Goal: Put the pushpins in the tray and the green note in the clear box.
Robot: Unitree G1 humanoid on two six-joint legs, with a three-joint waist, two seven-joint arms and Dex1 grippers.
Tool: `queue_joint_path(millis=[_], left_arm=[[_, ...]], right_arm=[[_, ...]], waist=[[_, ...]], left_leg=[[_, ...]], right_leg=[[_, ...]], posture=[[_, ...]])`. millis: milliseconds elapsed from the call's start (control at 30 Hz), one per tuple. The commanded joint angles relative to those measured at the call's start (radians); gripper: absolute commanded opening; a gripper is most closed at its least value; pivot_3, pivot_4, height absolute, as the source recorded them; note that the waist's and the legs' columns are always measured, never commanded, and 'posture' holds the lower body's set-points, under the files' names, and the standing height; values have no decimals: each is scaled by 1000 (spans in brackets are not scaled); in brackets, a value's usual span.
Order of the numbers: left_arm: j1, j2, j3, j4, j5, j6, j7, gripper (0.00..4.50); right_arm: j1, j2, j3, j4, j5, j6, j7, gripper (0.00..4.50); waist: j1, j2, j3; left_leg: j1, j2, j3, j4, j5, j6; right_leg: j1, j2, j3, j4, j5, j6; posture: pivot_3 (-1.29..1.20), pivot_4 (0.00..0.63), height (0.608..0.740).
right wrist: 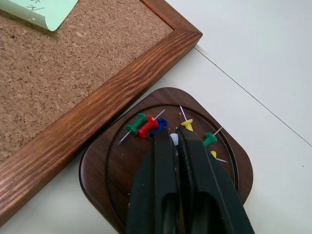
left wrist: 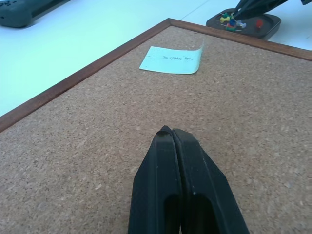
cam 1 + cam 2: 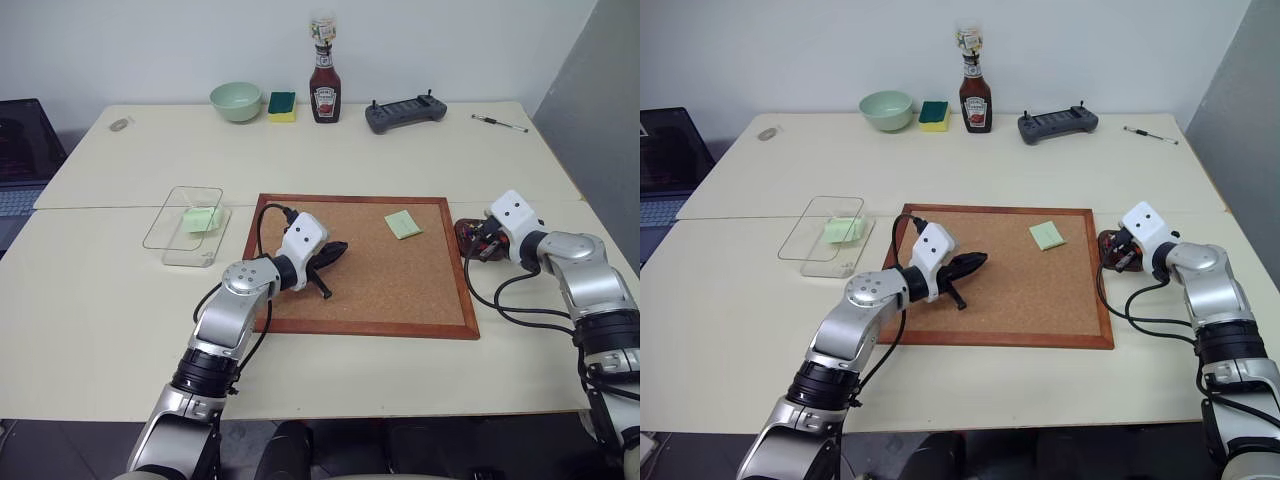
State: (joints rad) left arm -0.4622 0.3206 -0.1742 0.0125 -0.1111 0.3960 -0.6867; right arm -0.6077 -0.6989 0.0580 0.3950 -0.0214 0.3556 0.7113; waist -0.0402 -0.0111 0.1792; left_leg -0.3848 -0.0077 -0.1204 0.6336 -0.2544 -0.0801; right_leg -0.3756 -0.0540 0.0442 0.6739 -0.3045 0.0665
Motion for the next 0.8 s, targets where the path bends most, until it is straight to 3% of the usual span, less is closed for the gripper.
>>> queue_joint_path(millis=[33,333,500,800], left_arm=[[0,3,8,-35,-11,2,4,0],[2,-5,3,-30,-10,6,9,0],[2,-6,1,-31,-8,6,10,0],[5,-3,2,-32,-11,4,5,0]], right_arm=[[0,-24,-34,-53,8,20,-2,1263],[19,-42,-62,-116,26,80,6,3036],[39,-63,-91,-165,45,119,15,4322],[55,-114,-81,-272,83,111,97,4432]], waist=[[0,0,0],[2,0,0],[2,0,0],[2,-1,0]], left_leg=[[0,0,0,0,0,0],[0,0,0,0,0,0],[0,0,0,0,0,0],[0,0,0,0,0,0]], right_leg=[[0,0,0,0,0,0],[0,0,0,0,0,0],[0,0,0,0,0,0],[0,0,0,0,0,0]], posture=[[0,150,740],[0,150,740],[0,150,740],[0,150,740]])
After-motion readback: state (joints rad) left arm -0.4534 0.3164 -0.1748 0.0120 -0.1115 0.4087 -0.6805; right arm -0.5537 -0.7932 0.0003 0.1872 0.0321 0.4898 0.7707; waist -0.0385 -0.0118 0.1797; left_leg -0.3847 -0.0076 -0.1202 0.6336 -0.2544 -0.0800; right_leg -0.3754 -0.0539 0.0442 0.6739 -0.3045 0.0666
